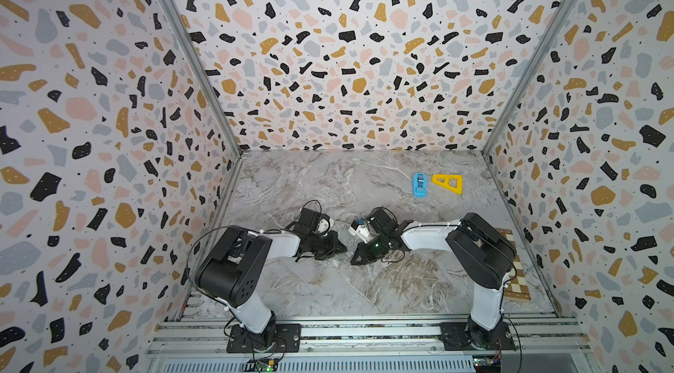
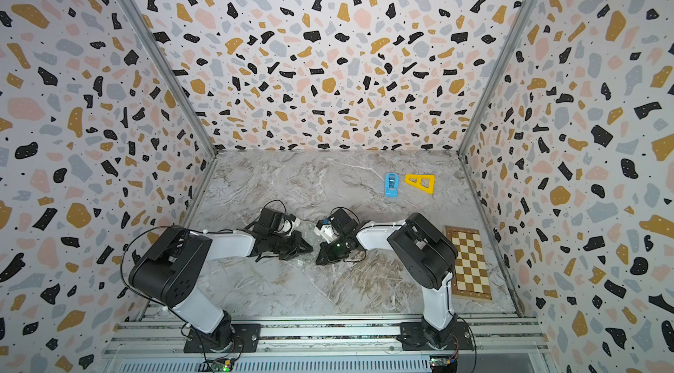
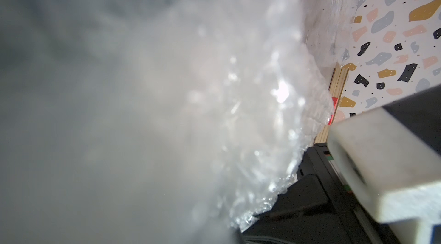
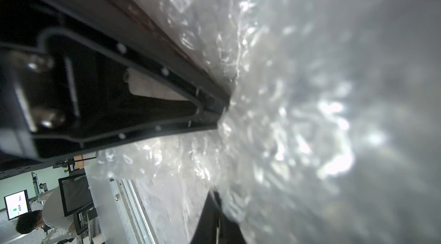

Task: Wrap dinner plates in bubble wrap
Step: Stick the tape on the bubble wrap.

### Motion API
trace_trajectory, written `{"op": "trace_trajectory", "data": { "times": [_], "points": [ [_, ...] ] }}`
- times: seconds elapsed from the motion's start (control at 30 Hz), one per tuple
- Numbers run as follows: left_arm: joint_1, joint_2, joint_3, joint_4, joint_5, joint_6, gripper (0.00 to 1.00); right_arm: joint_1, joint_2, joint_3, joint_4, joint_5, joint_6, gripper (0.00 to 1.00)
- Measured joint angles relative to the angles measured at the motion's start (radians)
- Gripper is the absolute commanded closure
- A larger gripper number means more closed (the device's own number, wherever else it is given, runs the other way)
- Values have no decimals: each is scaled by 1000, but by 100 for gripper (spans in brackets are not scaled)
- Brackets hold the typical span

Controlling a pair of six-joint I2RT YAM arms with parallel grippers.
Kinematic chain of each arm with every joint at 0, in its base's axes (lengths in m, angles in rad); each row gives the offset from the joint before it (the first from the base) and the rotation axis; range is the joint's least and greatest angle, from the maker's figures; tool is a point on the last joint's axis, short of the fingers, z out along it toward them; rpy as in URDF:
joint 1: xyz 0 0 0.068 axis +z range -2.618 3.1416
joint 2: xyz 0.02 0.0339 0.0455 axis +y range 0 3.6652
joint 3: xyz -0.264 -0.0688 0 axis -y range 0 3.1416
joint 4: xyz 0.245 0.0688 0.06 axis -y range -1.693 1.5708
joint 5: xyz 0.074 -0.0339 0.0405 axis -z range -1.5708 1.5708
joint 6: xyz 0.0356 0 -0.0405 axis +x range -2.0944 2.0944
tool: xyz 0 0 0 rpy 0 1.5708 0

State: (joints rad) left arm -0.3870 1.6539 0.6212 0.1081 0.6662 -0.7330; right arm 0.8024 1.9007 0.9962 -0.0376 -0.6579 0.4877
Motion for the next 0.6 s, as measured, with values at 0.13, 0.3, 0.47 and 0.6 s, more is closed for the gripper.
{"op": "trace_trajectory", "data": {
  "times": [0.13,0.3,0.47,0.6],
  "points": [
    [0,-5,-5,2,-3,-3,91,-5,0,-1,19,7,0,93],
    [0,-10,-8,2,-7,-3,90,-10,-41,-3,-14,28,-26,93],
    [0,-10,-8,2,-7,-3,90,-12,-159,-3,-42,28,-48,94],
    [0,-15,-8,-3,-11,-3,90,-11,-164,25,-35,21,-51,94]
  ]
}}
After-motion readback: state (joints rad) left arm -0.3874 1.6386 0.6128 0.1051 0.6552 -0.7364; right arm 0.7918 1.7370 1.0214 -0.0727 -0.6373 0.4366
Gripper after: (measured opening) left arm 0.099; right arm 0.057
